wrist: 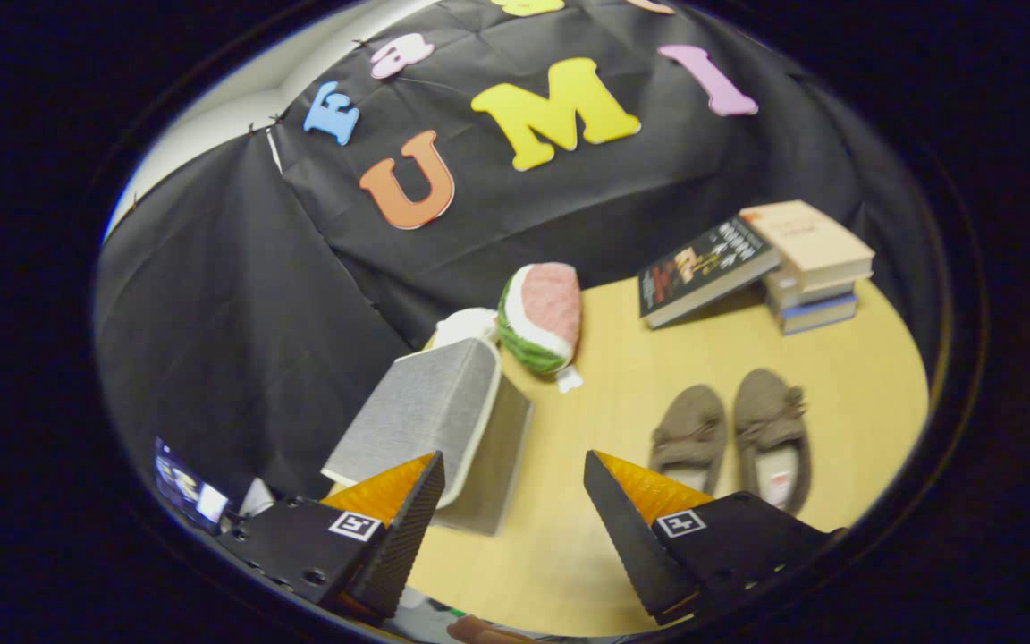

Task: Open the storage box then place both shoes into the box .Put the left shoe in first, then the right shoe, with the right side of both shoes facing outward in a uniform manner.

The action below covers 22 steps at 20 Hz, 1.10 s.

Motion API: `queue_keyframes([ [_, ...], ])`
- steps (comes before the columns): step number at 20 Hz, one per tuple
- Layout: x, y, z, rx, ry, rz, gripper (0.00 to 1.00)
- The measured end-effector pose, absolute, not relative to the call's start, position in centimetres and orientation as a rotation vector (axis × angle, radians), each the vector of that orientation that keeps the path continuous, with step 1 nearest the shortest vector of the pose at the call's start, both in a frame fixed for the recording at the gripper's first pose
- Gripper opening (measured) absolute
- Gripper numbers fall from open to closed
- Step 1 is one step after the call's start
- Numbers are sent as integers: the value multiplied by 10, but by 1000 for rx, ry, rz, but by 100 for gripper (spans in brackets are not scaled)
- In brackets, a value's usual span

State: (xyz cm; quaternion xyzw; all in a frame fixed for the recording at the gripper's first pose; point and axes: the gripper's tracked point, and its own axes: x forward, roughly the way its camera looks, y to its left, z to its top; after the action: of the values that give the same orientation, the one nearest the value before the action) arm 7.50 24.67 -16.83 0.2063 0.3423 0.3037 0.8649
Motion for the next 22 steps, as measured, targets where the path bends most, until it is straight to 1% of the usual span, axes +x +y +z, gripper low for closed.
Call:
queue_keyframes([
  [2,81,281,-175,567,827,693,96],
  [8,99,336,-199,743,1005,795,96],
  [10,98,345,-203,812,1047,856,95],
  [13,107,352,-224,860,1111,867,95],
  [17,105,353,-219,991,1148,907,93],
  [19,100,356,-212,1012,1160,912,69],
  [20,99,356,-212,1000,1160,920,65],
  [22,99,353,-204,985,1148,922,65],
])
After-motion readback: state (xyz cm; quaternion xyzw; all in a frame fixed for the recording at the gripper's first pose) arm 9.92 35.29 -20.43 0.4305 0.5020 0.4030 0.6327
